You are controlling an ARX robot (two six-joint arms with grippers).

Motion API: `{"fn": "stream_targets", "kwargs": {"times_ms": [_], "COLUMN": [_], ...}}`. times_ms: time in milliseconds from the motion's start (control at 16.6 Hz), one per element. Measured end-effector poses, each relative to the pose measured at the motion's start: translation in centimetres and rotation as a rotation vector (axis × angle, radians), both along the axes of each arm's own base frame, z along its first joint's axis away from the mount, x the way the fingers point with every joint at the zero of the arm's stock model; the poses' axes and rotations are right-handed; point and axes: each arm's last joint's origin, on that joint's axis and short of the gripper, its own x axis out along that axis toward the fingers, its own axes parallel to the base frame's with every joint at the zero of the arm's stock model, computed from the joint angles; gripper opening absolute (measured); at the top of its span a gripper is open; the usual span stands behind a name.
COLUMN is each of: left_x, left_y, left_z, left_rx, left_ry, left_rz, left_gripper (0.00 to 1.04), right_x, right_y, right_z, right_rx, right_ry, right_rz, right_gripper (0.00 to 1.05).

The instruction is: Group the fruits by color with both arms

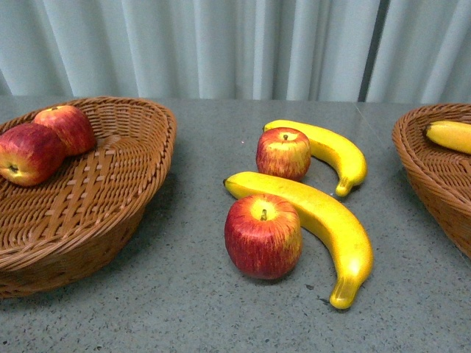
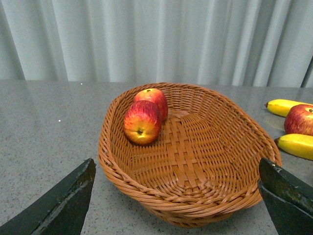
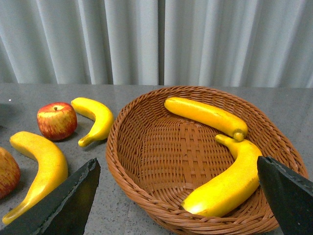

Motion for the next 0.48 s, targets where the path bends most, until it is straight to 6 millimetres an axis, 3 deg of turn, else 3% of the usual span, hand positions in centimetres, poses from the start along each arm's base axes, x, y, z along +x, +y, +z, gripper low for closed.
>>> {"fn": "stream_targets", "kwargs": {"times_ms": [483], "left_x": [0.00], "left_y": [0.00], "left_z": [0.00], "left_rx": [0.000], "left_ry": [0.000], "left_rz": [0.000], "left_gripper": [0.98], "right_x": [0.00], "right_y": [0.00], "right_z": [0.00], "right_rx": [0.000], "right_ry": [0.000], "right_rz": [0.000], "right_gripper": [0.98]}}
